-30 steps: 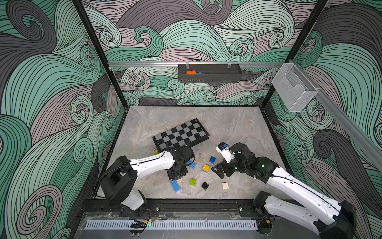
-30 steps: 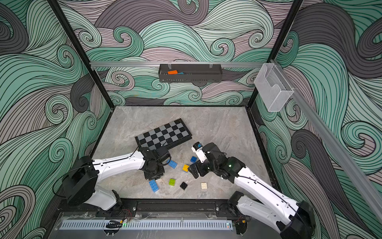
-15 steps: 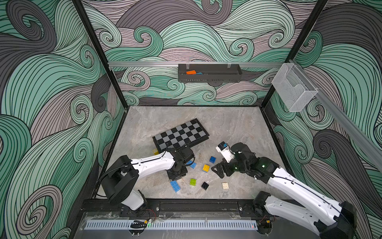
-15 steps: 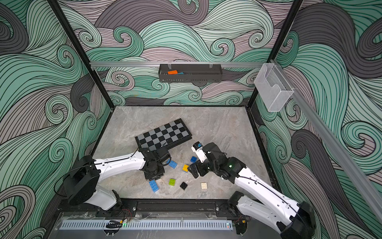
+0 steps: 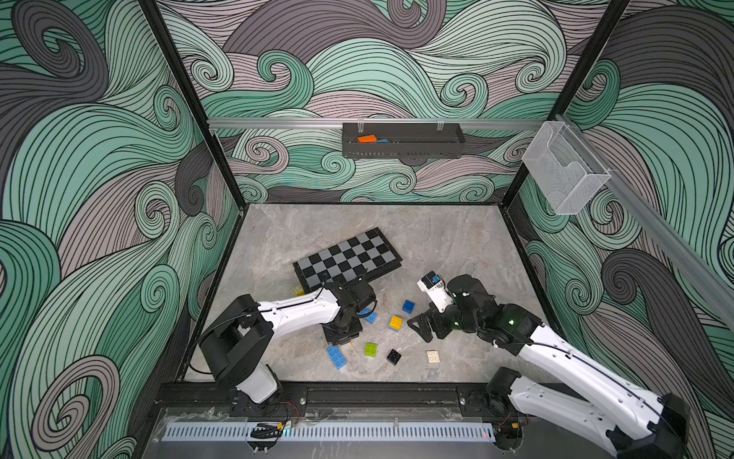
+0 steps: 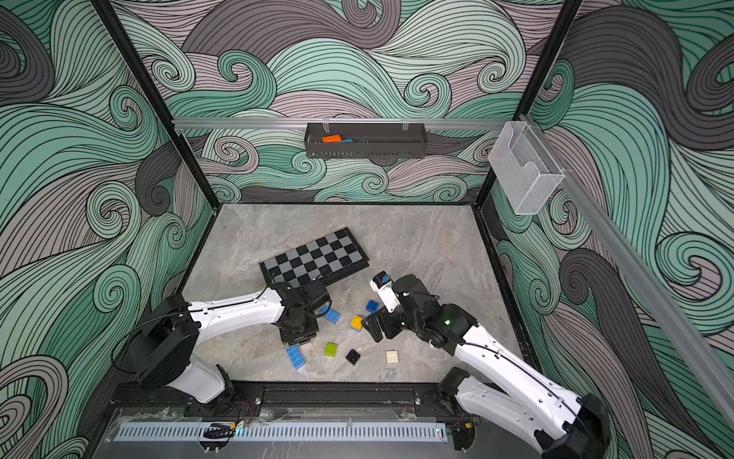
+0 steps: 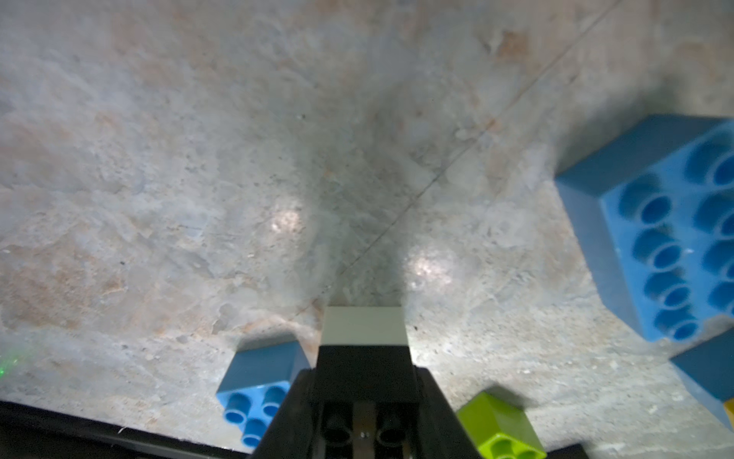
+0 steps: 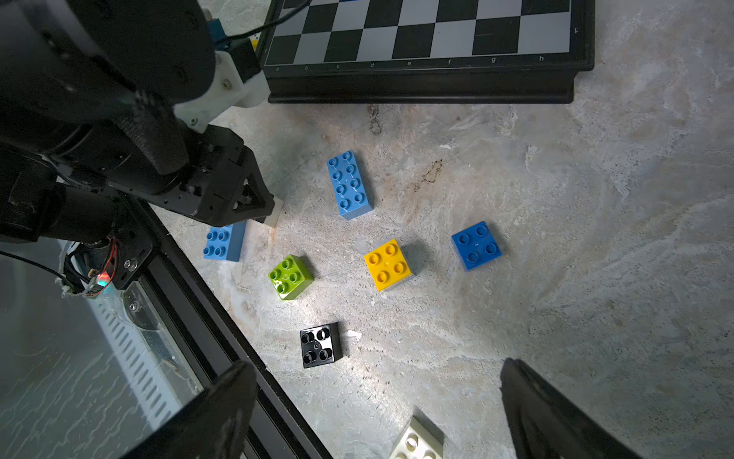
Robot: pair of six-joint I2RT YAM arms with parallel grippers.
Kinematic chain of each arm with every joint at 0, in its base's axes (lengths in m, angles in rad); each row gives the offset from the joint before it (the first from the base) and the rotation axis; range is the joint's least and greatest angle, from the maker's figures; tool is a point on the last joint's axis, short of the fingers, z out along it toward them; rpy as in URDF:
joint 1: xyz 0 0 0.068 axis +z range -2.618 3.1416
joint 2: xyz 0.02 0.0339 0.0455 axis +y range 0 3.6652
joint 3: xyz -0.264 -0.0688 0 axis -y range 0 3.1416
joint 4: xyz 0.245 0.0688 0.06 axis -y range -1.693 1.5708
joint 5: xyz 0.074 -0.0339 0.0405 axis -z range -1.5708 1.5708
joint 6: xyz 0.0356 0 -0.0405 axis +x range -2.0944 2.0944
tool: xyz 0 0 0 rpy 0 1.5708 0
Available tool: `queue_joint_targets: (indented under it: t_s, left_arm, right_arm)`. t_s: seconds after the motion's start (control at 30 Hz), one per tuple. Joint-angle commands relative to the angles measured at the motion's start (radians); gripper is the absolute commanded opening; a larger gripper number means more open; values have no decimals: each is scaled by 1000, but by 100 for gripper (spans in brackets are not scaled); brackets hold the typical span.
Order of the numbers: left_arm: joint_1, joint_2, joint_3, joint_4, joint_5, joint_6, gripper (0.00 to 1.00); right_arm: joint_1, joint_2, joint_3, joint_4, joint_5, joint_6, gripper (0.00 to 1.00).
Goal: Assemble a giraffe with lego
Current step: Assemble the lego brick with the lego brick.
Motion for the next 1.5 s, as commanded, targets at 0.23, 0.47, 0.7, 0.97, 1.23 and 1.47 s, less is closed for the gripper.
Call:
queue_joint_targets:
  t_s: [0.23, 0.47, 0.7, 0.97, 1.23, 1.47]
  left_arm:
    - [3, 112, -6, 62, -2, 187, 16]
    - [3, 193, 13, 109, 46, 427, 16]
    - [8, 274, 111, 112, 70, 563, 15]
    - [9, 360, 225, 88, 87, 564, 15]
    - [12, 353, 250, 57, 83, 578, 40]
    - [29, 271, 251, 11, 68, 600, 68]
  right_arm:
    - [-10, 16, 72, -65, 36, -48, 99]
    - [-14, 28, 137, -188, 61, -2, 99]
    - [-14, 6, 146, -228, 82, 45, 99]
    - [-15, 18, 165, -231, 102, 33, 99]
    - [-20, 64, 181, -219, 101, 10, 99]
    - [-28, 62, 186, -214, 104, -9, 99]
